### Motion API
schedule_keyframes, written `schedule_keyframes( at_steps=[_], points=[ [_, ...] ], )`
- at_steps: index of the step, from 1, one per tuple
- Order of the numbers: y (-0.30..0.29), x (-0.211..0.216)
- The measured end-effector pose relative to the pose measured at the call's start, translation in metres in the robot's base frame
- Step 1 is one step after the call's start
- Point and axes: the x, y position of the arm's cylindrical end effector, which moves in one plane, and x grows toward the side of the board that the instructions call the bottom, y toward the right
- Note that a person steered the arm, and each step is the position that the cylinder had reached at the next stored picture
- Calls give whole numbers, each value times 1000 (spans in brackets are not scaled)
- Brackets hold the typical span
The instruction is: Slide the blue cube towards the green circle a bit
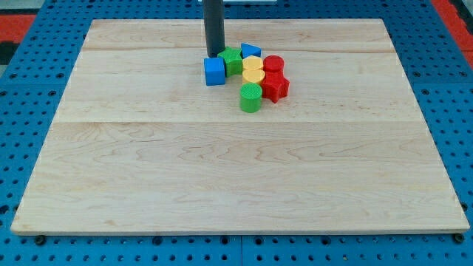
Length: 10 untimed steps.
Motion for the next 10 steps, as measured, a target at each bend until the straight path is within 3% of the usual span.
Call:
schedule_keyframes(
  at_steps=[4, 5, 7, 10],
  points=[
    [3, 24],
    [-25, -7],
    [-79, 0],
    [-42, 37]
  ],
)
